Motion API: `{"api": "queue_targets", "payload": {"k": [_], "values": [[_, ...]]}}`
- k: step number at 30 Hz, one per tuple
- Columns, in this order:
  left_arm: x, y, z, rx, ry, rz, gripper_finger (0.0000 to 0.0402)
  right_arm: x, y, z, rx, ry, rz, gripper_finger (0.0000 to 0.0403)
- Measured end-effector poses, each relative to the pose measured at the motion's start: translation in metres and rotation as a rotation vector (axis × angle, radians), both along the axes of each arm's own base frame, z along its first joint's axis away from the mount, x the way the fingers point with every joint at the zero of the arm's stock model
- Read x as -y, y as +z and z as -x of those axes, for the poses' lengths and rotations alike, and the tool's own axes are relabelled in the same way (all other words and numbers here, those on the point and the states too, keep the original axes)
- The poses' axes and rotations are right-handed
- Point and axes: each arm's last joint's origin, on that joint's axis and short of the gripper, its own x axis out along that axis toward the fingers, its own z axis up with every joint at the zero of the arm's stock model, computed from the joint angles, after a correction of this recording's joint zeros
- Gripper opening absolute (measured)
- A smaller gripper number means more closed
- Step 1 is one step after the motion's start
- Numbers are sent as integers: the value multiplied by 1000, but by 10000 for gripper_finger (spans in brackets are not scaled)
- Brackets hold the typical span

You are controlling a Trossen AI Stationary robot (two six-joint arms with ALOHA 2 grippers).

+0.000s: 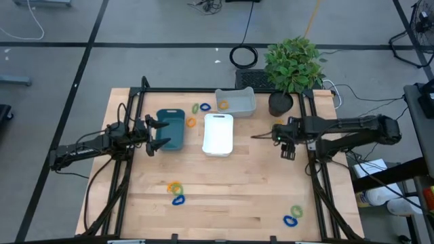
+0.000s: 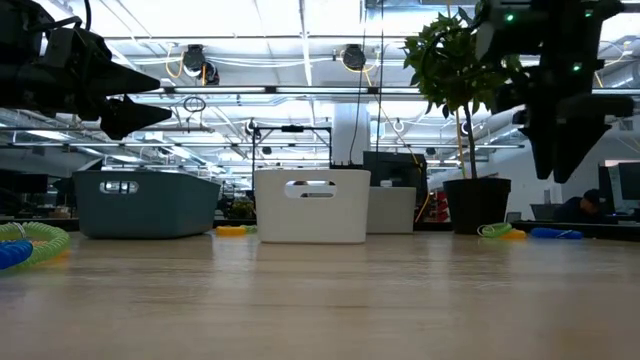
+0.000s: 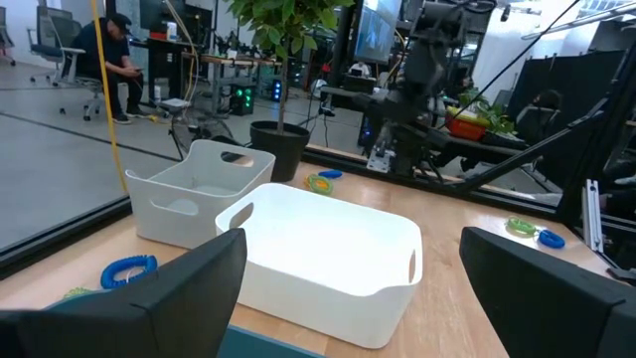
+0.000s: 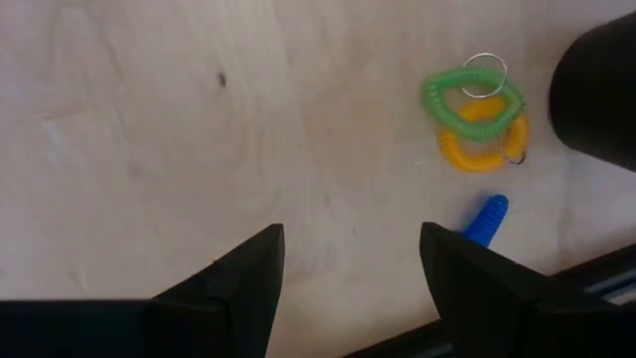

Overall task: Sort spring keychains
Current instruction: Put the yellow spring keychain into the gray bin

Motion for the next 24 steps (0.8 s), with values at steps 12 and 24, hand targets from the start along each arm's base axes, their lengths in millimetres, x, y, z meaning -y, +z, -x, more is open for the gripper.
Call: {"api": "queue_targets", "payload": {"k": [12,24], "values": [[0,0,0,0,0,0,379,43,-6,-3,1,-2,-1,224],[0,0,0,0,0,0,379,70,-22,-10,-97,146,30,224]]}}
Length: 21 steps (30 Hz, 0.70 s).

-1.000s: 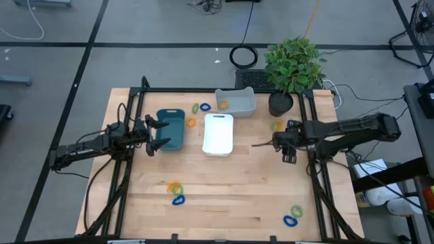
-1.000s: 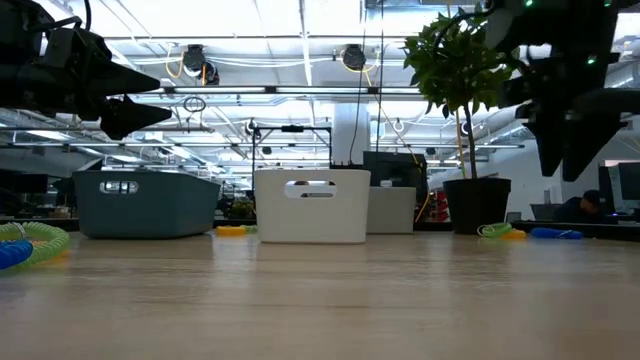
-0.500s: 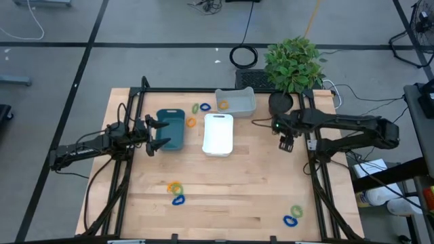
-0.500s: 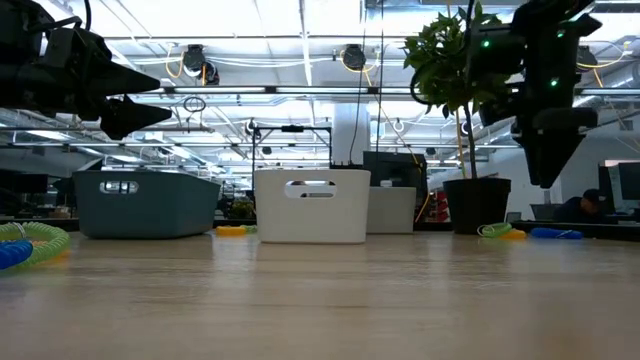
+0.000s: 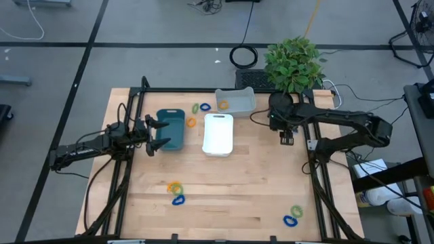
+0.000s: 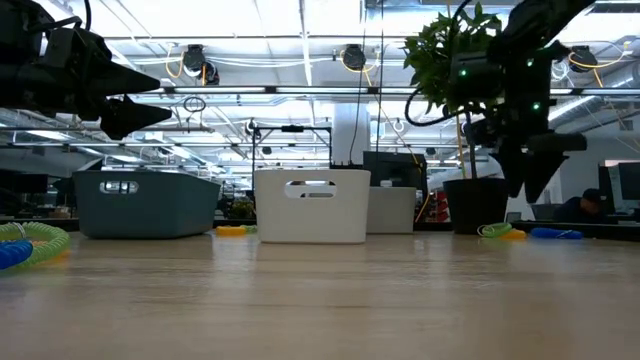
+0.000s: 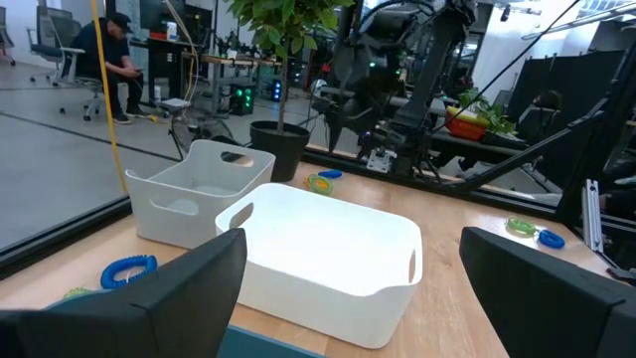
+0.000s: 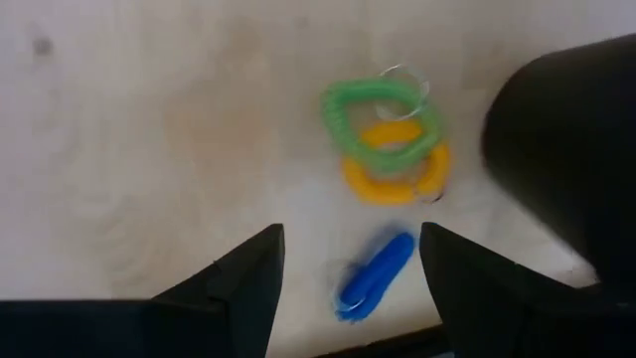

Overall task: Sort spring keychains
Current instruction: Put the yellow spring keychain into the gray bin

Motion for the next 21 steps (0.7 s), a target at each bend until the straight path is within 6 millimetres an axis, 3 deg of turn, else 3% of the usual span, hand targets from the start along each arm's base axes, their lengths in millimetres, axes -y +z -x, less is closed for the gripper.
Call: {"api": "queue_targets", "payload": {"k": [8,16,21], "values": [[0,0,0,0,0,0,379,12,-19,-3,-56,20,-27,224],[0,0,0,0,0,0,379,9,-49,4,-54,71,-19,224],[0,0,0,0,0,0,379,8,-56,5,-35,105,0,224]]}}
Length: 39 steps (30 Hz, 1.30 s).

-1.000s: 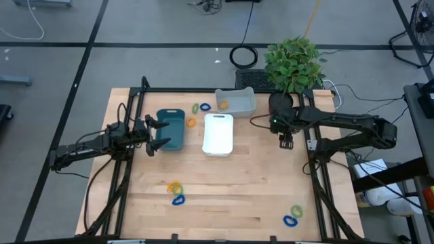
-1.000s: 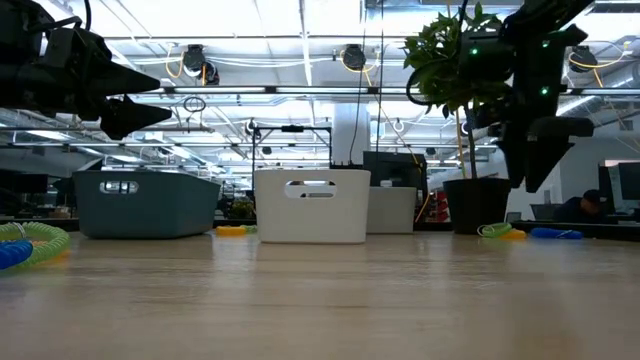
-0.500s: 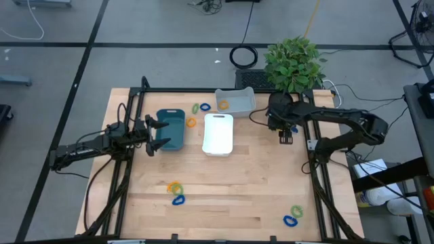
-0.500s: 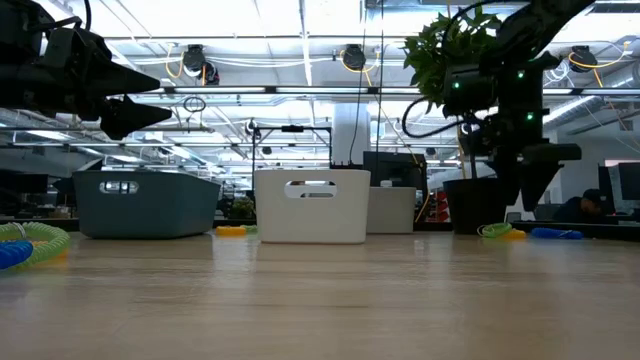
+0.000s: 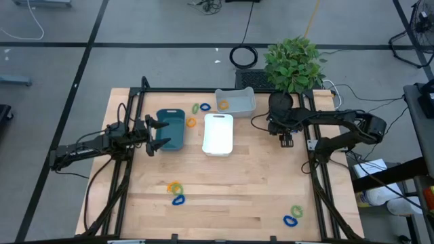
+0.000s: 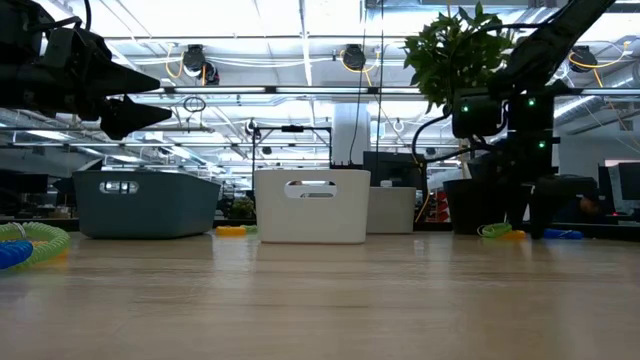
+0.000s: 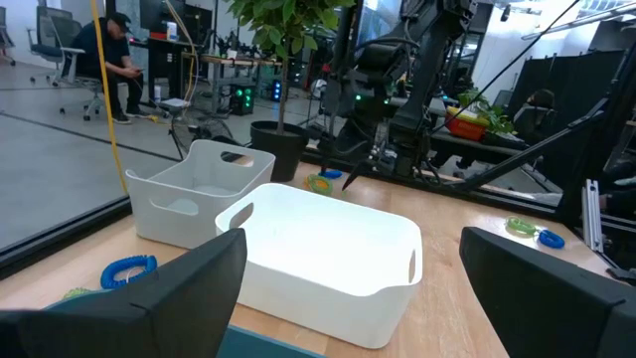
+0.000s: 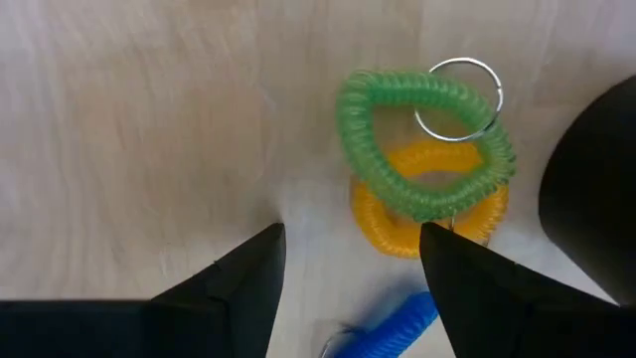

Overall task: Sort spring keychains
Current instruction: Put the yellow spring keychain into the gray bin

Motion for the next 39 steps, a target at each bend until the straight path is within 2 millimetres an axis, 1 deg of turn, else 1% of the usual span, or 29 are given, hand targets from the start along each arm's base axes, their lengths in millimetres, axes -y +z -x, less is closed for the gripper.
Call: {"api": "queue_targets", "payload": {"k": [3,6,10,16,23,29,33,39], "values": [[0,0,0,0,0,0,379,0,-2,-1,-7,25,-2,217],[0,0,0,0,0,0,379,3,-3,-1,2,40,-16,196],[0,0,0,0,0,0,379,7,-6,-2,12,25,-22,169],[0,0,0,0,0,0,379,9,-12,0,0,-8,-57,152],[0,0,0,0,0,0,379,7,-15,2,-17,-56,-111,119],[0,0,0,0,0,0,379,-3,-16,3,-26,-88,-200,87],[0,0,0,1,0,0,379,-6,-16,1,-17,-91,-228,78],[0,0,0,0,0,0,379,-6,-16,0,-14,-108,-214,84]]}}
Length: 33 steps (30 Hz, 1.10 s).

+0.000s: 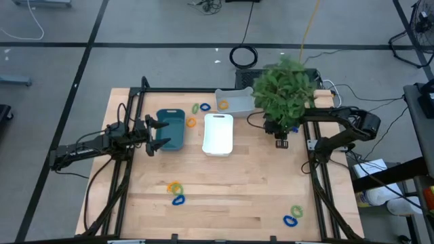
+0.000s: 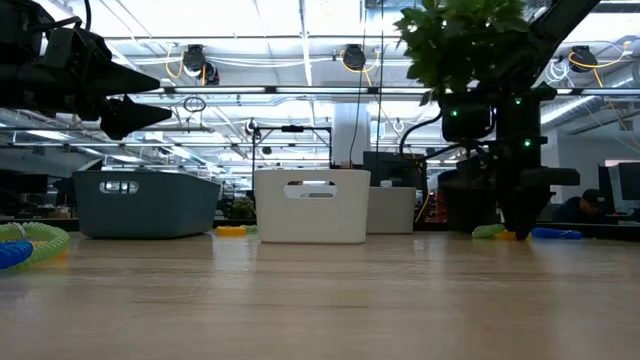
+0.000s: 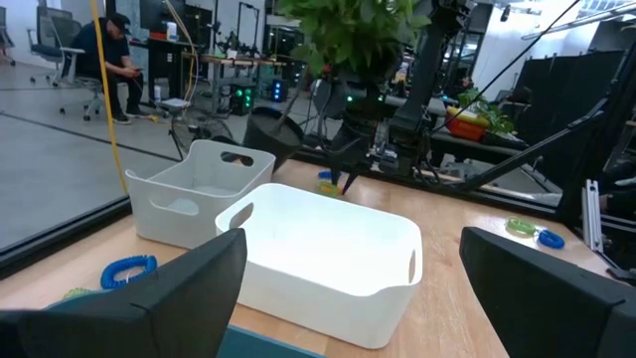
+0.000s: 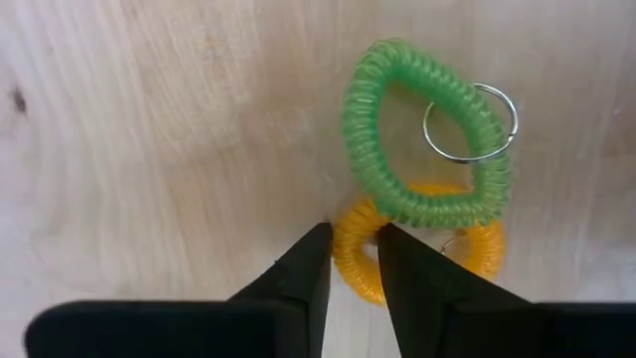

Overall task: Sort spring keychains
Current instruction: Put the yellow spring keychain into the gray bin

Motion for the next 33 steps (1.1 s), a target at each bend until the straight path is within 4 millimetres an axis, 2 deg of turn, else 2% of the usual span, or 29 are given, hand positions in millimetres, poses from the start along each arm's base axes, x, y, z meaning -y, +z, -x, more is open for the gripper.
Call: {"api": "queue_targets", "payload": {"k": [9,24,33], "values": [[0,0,0,0,0,0,379,0,2,0,9,28,15,79],[0,0,0,0,0,0,379,-1,7,2,13,1,21,13],[0,0,0,0,0,0,379,-3,7,4,-8,2,10,5]]}}
